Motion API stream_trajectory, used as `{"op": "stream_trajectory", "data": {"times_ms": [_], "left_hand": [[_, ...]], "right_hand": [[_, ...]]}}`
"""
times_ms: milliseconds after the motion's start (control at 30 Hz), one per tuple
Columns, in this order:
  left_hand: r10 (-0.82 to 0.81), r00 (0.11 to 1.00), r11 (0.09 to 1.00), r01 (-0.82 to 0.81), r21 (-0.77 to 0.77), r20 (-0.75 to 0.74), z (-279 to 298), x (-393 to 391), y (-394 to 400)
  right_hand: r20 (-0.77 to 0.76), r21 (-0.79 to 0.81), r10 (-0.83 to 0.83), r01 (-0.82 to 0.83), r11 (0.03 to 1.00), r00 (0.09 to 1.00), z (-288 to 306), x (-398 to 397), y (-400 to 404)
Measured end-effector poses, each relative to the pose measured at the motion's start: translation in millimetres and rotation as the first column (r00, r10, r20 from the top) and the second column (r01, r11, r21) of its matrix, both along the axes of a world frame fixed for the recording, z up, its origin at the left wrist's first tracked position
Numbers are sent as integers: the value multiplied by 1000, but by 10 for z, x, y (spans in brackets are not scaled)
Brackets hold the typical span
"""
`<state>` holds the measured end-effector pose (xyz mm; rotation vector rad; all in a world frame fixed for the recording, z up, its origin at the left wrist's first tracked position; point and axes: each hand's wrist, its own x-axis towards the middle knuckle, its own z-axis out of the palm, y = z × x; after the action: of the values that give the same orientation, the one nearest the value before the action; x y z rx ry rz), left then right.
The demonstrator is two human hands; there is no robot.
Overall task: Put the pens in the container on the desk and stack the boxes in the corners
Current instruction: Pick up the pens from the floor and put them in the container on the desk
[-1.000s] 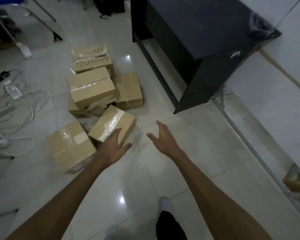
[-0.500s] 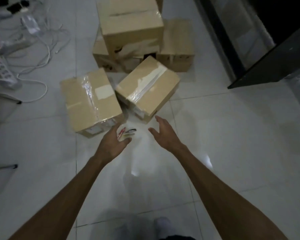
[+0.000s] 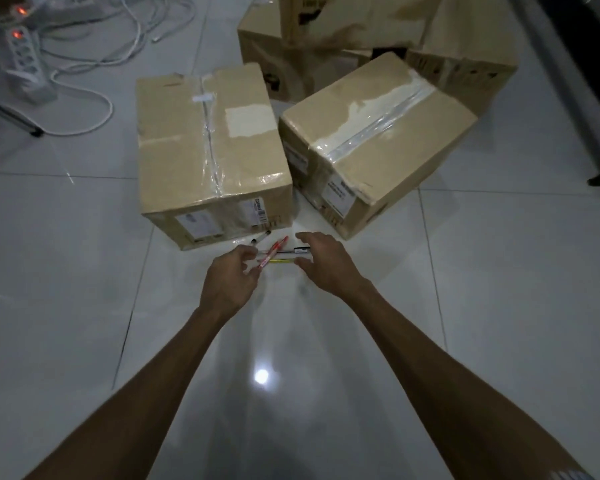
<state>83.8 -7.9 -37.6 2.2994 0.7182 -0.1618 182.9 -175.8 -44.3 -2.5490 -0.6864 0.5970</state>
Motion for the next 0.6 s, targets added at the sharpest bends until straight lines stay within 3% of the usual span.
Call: {"op": "stream_trajectory", "data": {"times_ms": [100, 300, 433, 600], "left_hand": [[17, 1000, 997, -16, 72, -8, -236, 33, 27], [66, 998, 996, -67, 65, 21, -406, 11, 0], [47, 997, 998, -48, 29, 59, -408, -38, -31], [38, 998, 998, -35, -58, 55, -456, -38, -124]], "right_hand": [[74, -47, 38, -35, 998, 997, -239, 61, 126], [160, -106, 86, -69, 992, 983, -428, 52, 188], [67, -61, 24, -20, 998, 997, -439, 56, 179], [-29, -133, -51, 47, 990, 998, -322, 112, 161]]}}
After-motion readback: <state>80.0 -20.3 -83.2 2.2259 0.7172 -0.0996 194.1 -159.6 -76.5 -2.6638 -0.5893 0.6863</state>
